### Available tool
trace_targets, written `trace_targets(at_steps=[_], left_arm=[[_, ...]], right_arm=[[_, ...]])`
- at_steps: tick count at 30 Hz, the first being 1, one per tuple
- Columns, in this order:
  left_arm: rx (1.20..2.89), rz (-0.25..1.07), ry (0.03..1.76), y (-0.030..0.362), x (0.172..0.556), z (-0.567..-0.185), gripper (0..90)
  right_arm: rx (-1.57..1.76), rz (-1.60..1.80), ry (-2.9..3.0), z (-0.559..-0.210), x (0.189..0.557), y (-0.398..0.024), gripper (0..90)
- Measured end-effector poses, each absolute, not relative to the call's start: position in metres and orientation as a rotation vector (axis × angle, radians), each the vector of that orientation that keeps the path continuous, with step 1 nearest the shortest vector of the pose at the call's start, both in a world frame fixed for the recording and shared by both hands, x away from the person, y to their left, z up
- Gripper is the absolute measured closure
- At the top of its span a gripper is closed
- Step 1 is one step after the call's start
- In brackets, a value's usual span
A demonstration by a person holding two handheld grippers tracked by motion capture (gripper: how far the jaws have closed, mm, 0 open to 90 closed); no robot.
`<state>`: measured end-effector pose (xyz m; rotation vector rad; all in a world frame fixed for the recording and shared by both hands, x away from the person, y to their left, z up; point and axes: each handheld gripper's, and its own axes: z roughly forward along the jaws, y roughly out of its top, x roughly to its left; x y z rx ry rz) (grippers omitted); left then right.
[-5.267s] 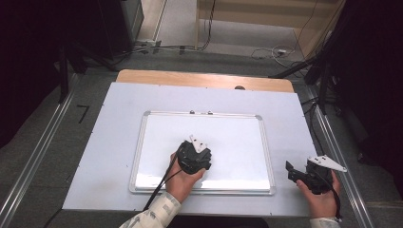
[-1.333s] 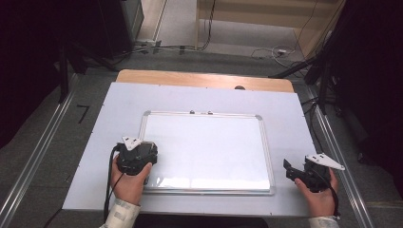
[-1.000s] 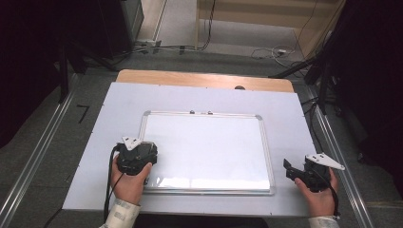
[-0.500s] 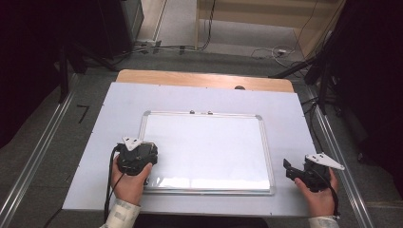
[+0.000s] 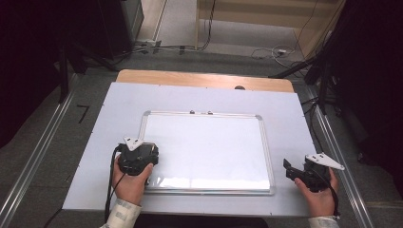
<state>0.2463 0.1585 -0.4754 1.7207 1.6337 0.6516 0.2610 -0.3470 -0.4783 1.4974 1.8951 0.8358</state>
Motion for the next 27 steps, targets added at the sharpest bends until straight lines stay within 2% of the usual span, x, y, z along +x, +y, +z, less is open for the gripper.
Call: trace_targets(at_steps=[27], left_arm=[[1.748, 0.645, 1.693, 0.153, 0.252, -0.491, 38.5]], right_arm=[[1.5, 0.836, 1.896, -0.479, 0.262, -0.347, 18.2]])
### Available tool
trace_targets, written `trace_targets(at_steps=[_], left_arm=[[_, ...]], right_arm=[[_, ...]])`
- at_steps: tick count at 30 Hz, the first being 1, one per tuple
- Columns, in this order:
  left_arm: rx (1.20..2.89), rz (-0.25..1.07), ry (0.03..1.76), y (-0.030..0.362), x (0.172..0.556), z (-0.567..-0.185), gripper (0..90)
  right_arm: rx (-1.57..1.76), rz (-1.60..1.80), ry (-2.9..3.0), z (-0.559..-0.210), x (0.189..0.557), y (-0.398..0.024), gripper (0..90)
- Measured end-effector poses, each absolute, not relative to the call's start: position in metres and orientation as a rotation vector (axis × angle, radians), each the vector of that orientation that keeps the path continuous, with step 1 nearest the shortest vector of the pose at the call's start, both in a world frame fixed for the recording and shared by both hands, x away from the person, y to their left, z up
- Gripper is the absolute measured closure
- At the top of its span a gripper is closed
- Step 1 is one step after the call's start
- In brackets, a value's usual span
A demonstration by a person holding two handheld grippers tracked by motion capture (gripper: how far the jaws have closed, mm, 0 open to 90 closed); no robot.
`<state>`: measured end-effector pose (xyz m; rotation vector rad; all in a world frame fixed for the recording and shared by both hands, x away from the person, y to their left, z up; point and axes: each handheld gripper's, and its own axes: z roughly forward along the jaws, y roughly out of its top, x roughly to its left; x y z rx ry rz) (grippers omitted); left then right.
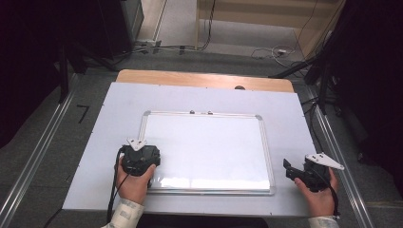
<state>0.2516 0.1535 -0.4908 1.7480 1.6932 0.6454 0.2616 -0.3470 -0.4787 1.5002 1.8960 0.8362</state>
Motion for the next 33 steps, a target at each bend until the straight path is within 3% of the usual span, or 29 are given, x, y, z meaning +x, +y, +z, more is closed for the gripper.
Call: trace_targets(at_steps=[33], left_arm=[[1.769, 0.658, 1.713, 0.1525, 0.2534, -0.4928, 34.6]], right_arm=[[1.5, 0.836, 1.896, -0.4787, 0.2613, -0.3468, 18.1]])
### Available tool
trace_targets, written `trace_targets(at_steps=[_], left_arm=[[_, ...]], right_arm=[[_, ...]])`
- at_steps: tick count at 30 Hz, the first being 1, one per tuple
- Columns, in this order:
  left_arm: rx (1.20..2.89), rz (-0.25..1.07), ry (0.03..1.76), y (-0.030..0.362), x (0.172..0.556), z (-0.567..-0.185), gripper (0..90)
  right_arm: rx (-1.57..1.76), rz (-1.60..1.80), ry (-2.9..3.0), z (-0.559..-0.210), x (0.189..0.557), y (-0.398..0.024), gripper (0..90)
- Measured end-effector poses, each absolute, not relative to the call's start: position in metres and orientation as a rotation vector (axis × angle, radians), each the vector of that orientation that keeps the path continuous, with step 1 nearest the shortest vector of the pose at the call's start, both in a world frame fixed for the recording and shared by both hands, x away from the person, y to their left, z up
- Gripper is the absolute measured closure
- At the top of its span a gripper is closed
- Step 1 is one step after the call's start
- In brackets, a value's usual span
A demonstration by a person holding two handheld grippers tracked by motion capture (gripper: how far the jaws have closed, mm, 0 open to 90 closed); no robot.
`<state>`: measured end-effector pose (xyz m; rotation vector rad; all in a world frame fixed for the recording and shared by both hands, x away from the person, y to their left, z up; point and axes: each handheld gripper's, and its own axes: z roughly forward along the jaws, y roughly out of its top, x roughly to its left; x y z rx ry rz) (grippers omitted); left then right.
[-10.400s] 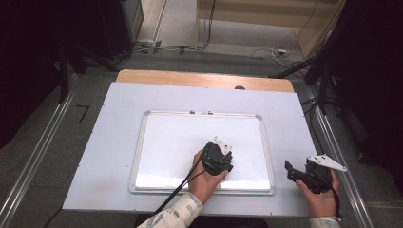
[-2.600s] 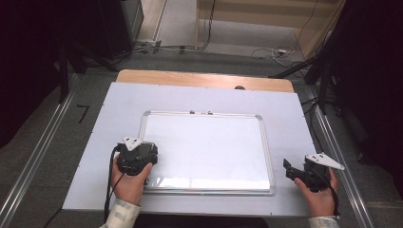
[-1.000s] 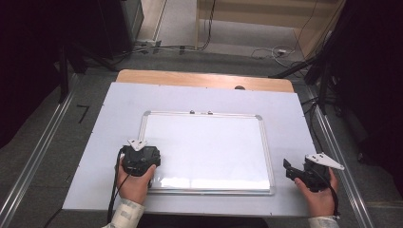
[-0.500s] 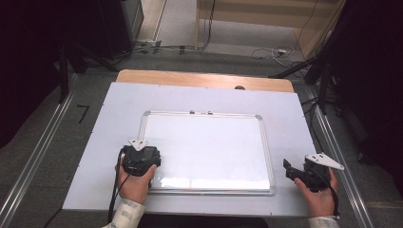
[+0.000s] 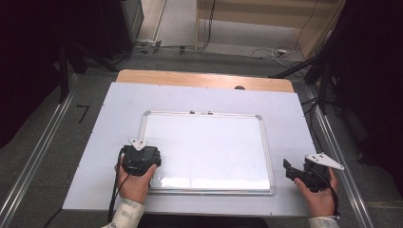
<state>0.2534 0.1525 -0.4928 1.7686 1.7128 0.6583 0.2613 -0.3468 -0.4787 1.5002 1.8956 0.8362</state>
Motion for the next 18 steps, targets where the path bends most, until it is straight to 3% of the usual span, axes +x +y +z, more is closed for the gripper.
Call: trace_targets(at_steps=[18], left_arm=[[1.75, 0.668, 1.695, 0.1531, 0.2508, -0.4882, 33.5]], right_arm=[[1.496, 0.838, 1.896, -0.4787, 0.2614, -0.3469, 18.1]])
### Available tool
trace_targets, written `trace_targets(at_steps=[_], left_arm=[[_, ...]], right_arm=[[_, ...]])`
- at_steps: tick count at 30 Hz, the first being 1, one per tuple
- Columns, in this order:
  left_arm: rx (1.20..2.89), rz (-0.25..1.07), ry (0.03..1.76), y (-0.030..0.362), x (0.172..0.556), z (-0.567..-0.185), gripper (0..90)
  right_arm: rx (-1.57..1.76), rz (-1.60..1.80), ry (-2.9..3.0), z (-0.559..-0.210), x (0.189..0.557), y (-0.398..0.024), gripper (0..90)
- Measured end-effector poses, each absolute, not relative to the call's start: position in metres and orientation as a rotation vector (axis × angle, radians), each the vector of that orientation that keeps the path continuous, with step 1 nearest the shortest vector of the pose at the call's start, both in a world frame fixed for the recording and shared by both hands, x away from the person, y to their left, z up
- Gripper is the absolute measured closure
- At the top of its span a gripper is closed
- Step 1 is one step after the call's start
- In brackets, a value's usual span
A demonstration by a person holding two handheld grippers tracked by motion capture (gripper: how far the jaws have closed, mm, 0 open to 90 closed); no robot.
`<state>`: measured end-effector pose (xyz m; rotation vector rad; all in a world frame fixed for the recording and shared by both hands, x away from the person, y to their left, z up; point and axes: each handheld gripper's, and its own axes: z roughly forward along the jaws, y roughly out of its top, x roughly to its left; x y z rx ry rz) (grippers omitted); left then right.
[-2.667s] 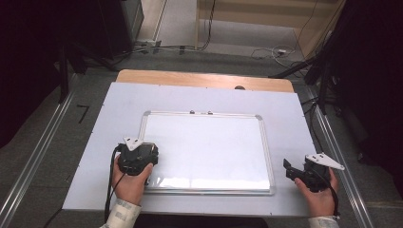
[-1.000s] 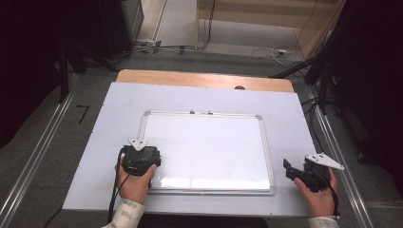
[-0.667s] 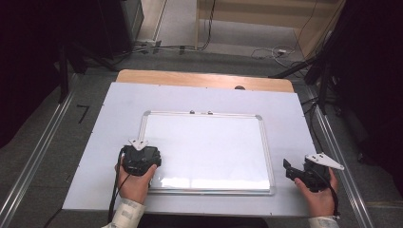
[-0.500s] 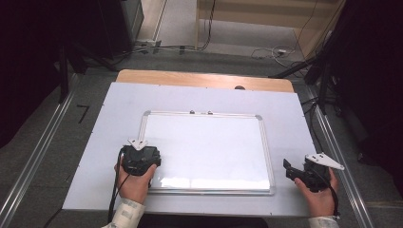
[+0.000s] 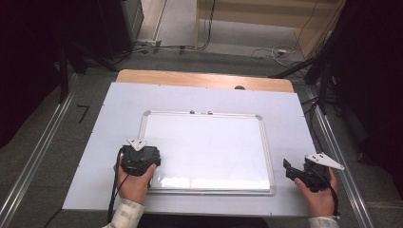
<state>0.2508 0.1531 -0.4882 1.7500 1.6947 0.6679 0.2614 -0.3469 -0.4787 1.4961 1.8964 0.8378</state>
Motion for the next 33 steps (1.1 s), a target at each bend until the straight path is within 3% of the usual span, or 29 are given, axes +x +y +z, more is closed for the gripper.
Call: trace_targets(at_steps=[33], left_arm=[[1.707, 0.615, 1.53, 0.172, 0.241, -0.464, 22.8]], right_arm=[[1.504, 0.832, 1.895, -0.479, 0.26, -0.348, 17.7]])
